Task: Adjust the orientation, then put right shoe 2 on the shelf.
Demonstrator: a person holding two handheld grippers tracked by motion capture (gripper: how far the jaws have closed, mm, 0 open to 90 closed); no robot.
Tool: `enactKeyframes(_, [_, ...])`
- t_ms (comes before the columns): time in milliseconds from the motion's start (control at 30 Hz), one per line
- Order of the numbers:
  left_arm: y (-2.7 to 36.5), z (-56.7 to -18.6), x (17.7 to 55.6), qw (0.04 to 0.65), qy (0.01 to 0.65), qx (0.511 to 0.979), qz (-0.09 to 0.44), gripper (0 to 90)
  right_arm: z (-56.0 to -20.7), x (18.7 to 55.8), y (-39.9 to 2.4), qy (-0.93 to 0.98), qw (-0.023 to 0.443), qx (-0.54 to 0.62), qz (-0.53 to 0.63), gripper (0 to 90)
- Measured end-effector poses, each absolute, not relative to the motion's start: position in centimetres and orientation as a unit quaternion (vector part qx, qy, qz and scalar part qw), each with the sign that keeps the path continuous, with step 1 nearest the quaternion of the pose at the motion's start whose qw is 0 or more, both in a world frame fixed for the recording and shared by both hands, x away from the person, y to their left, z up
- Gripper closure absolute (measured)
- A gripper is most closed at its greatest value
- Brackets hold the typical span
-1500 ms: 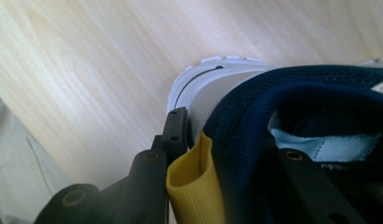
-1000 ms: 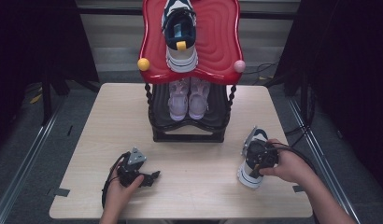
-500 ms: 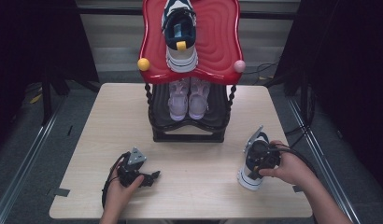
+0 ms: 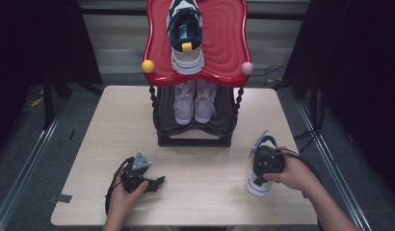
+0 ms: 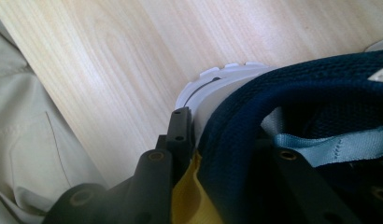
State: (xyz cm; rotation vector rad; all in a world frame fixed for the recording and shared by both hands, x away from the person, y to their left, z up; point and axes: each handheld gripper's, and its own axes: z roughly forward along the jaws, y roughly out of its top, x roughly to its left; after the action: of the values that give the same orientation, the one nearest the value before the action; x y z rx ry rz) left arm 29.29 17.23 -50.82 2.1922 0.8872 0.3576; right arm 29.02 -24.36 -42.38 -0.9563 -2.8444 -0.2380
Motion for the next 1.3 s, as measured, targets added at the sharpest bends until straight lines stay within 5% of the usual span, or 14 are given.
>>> enactKeyframes(1300, [17.2,-50.8,29.3,0.369,0.345,0.852,0.136,14.0,-29.8,30.0,-25.5,-0.967,0.036,-0.242,-0.075,71.8])
